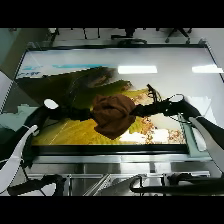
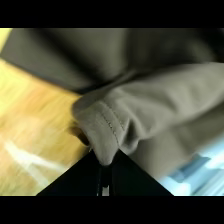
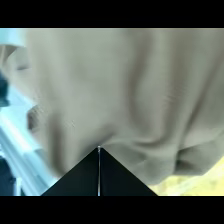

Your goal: Fold the shirts.

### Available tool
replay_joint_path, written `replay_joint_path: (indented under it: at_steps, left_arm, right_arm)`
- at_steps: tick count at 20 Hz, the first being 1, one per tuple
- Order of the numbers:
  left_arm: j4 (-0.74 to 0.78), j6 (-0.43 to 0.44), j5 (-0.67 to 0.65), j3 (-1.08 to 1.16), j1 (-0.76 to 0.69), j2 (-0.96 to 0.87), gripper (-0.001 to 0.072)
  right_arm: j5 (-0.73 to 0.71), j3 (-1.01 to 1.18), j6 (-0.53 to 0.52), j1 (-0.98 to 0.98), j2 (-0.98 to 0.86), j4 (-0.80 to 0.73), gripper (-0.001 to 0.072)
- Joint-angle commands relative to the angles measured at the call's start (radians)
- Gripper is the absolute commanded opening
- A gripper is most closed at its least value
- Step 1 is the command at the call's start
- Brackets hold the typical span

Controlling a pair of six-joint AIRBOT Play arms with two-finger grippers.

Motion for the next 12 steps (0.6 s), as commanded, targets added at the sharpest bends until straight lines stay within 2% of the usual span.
replay_joint_path:
  at_steps: [1, 3, 4, 6, 12]
  left_arm:
    - [-0.002, 0.002, -0.110, 0.119, 0.034, 0.100, 0.0011]
    - [-0.001, -0.003, -0.170, 0.136, 0.063, 0.167, 0.0010]
    - [0.001, -0.003, -0.191, 0.130, 0.080, 0.191, 0.0011]
    - [0.005, -0.015, -0.216, 0.082, 0.107, 0.229, 0.0011]
    - [0.075, -0.010, -0.232, -0.080, 0.230, 0.259, 0.0012]
  right_arm:
    - [0.100, 0.025, -0.003, -0.093, 0.134, 0.011, 0.0027]
    - [0.103, 0.024, -0.003, -0.140, 0.213, -0.036, 0.0028]
    - [0.103, 0.024, 0.002, -0.150, 0.230, -0.083, 0.0057]
    - [0.095, 0.017, 0.029, -0.144, 0.223, -0.151, 0.0398]
    - [0.069, -0.002, 0.027, -0.102, 0.048, -0.128, 0.0414]
